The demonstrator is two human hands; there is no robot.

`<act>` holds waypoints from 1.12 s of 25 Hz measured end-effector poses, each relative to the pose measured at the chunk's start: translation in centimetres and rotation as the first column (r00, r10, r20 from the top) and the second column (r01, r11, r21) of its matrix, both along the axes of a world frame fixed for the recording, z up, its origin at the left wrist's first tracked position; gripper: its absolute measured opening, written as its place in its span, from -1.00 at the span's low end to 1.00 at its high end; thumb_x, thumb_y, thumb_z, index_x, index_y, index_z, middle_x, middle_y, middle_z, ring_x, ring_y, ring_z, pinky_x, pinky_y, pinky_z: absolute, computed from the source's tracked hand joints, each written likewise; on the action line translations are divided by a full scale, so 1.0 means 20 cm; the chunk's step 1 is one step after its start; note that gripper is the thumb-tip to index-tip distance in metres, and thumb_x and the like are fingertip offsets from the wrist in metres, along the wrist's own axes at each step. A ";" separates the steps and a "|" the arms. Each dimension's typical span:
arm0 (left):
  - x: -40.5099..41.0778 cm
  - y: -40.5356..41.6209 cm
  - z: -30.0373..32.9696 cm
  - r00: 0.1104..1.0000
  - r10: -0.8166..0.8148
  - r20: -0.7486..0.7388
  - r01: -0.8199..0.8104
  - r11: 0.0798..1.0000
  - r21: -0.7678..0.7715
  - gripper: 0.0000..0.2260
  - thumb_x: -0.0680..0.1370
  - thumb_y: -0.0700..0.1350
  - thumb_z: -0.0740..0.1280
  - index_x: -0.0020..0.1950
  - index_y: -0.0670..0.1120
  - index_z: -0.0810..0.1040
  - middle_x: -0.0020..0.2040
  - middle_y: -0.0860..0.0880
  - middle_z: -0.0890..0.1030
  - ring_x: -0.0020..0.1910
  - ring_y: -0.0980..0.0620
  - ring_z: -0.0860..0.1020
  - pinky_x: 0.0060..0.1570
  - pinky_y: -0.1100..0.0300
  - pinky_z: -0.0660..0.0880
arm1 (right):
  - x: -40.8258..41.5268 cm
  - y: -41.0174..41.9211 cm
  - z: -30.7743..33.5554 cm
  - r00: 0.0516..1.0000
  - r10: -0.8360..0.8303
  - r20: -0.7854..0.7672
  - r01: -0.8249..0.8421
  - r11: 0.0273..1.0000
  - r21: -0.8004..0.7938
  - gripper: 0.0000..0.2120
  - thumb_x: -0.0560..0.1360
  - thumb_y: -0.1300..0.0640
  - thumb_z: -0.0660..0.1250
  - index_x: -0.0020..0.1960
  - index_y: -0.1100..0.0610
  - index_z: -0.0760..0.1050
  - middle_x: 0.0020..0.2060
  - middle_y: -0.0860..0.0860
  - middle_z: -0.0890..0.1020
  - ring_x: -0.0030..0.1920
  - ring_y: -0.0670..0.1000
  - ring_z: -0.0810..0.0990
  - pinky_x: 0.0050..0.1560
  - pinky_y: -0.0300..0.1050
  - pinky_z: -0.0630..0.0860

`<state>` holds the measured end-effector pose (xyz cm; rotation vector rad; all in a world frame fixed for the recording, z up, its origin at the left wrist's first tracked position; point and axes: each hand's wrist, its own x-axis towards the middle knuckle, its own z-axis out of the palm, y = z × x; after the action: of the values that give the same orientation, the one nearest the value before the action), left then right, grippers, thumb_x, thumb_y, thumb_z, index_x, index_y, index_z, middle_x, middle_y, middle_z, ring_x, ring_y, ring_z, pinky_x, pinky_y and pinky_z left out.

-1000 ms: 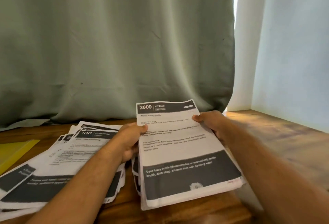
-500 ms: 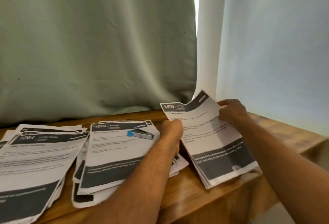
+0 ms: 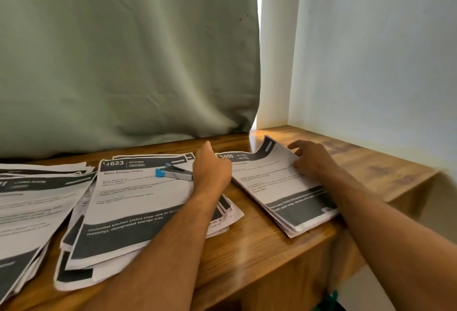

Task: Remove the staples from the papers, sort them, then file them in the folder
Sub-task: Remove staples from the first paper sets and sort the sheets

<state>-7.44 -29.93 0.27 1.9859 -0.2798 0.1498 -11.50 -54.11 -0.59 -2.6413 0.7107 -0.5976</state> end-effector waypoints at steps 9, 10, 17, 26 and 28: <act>0.11 0.28 0.06 0.999 0.047 -0.024 -0.048 0.999 -0.014 -0.52 0.66 -0.27 0.17 0.57 -0.01 0.29 0.50 -0.08 0.39 0.29 -0.08 0.49 0.09 0.10 0.57 | 0.10 0.20 0.05 0.998 -0.028 -0.051 0.015 0.973 -0.229 -0.59 0.47 0.21 0.39 0.31 0.02 0.54 0.25 0.06 0.59 0.20 0.12 0.55 0.20 0.04 0.53; 0.14 0.34 0.08 0.999 0.036 0.028 -0.037 0.998 0.045 -0.51 0.64 -0.29 0.18 0.56 -0.02 0.31 0.49 -0.08 0.41 0.29 -0.07 0.48 0.10 0.12 0.55 | 0.13 0.29 0.09 0.998 0.042 -0.054 -0.053 0.972 -0.231 -0.64 0.48 0.18 0.40 0.27 0.02 0.56 0.21 0.05 0.61 0.16 0.09 0.57 0.17 0.00 0.54; 0.28 0.85 0.10 0.986 0.046 0.159 -0.132 0.796 0.590 -0.76 0.61 -0.14 0.34 0.27 -0.08 0.60 0.23 -0.10 0.62 0.17 -0.07 0.56 0.08 0.08 0.46 | 0.40 1.11 0.14 0.872 0.413 -0.262 -0.471 0.853 -0.223 -0.69 0.54 -0.03 0.37 0.20 0.12 0.55 0.01 0.05 0.61 -0.02 0.04 0.56 0.12 0.01 0.55; 0.39 1.09 -0.05 0.993 0.057 0.099 -0.101 0.846 0.524 -0.70 0.54 0.08 0.43 0.23 -0.01 0.64 0.23 -0.05 0.63 0.14 -0.01 0.57 0.17 0.09 0.48 | 0.50 1.18 0.04 0.918 0.313 -0.245 -0.364 0.909 -0.202 -0.73 0.52 -0.05 0.38 0.10 0.12 0.58 -0.10 0.02 0.60 -0.09 0.04 0.56 0.05 0.01 0.55; 0.40 1.08 -0.07 0.996 0.042 0.075 -0.077 0.822 0.565 -0.63 0.54 0.09 0.44 0.29 -0.01 0.61 0.30 -0.06 0.59 0.24 -0.04 0.54 0.24 0.07 0.44 | 0.48 1.13 0.07 0.927 0.314 -0.207 -0.345 0.928 -0.139 -0.77 0.53 -0.01 0.38 0.08 0.12 0.61 -0.07 0.05 0.63 -0.07 0.05 0.58 0.10 0.05 0.57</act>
<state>0.51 -8.38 -1.13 2.5935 -0.3269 0.1804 -1.94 -31.47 0.90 -2.9142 0.2522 -0.3369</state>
